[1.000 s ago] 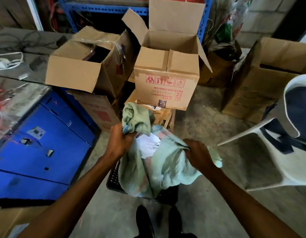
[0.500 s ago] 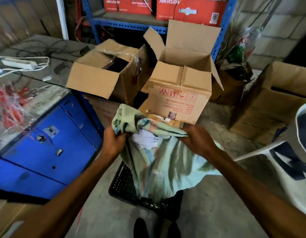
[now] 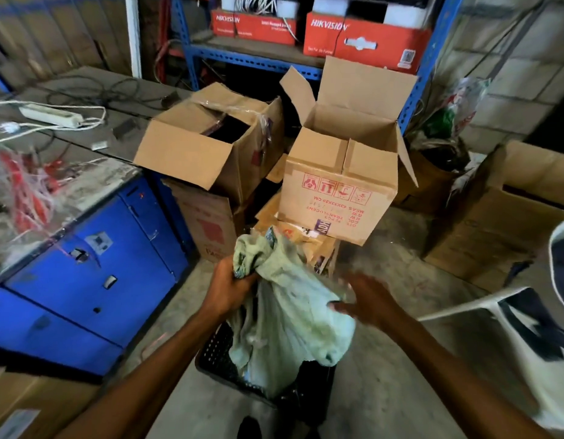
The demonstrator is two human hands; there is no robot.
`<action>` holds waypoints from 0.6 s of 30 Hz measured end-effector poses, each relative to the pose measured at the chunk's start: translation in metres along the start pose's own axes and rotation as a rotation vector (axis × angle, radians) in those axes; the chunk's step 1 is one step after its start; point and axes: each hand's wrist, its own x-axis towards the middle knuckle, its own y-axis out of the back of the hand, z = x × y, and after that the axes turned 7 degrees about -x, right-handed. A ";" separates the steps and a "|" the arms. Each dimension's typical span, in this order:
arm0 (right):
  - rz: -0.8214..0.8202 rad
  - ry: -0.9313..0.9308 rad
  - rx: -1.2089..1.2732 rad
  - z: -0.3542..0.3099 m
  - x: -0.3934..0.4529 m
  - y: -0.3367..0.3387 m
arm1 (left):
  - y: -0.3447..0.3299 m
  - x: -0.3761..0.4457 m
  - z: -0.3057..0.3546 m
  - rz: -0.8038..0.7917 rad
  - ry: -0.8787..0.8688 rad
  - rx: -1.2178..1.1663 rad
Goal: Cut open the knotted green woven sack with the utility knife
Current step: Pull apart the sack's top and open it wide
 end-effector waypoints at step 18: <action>0.712 0.319 0.808 -0.122 0.035 0.175 | 0.053 0.074 0.102 0.389 -0.239 0.017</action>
